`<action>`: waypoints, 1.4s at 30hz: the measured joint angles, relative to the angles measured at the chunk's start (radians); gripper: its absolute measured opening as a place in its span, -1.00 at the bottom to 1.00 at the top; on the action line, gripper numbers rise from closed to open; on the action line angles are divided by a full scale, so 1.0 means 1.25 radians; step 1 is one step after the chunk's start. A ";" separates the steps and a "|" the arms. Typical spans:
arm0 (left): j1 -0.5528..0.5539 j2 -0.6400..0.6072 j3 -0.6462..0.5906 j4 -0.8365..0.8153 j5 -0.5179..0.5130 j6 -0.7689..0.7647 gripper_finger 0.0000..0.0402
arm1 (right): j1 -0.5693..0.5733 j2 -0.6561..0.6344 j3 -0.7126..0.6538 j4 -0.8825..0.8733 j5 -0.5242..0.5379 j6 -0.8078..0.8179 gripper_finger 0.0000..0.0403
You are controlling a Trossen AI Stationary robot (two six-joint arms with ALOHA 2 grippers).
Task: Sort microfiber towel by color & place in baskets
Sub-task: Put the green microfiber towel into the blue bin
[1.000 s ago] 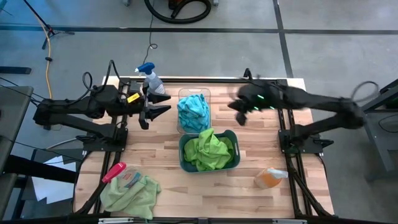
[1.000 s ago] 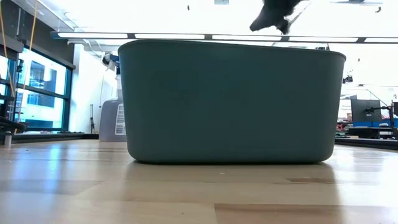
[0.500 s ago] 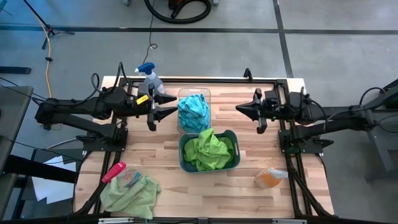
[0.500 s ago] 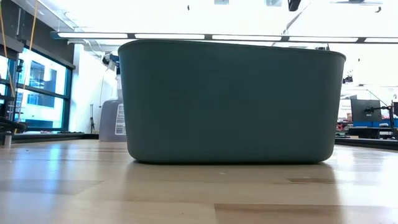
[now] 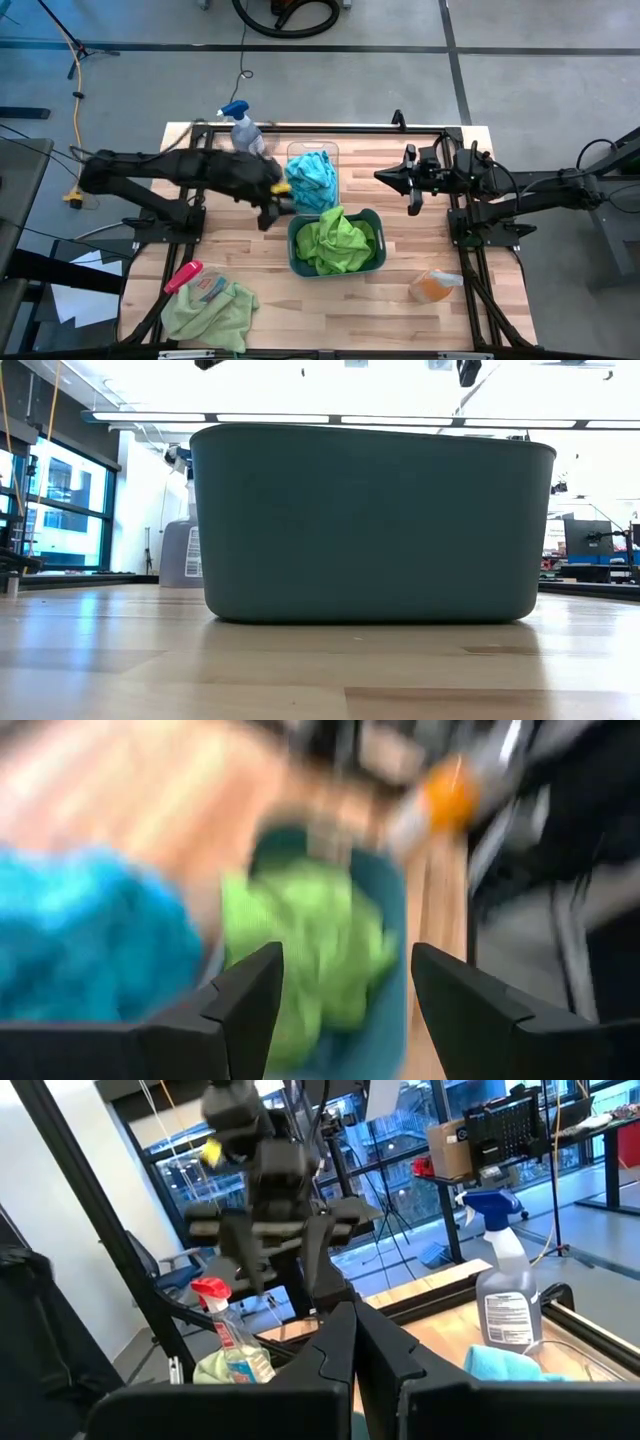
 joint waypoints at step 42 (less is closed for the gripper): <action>-0.433 0.555 -0.003 -0.407 0.393 -0.293 0.05 | -0.012 0.000 0.000 -0.114 0.005 0.034 -1.00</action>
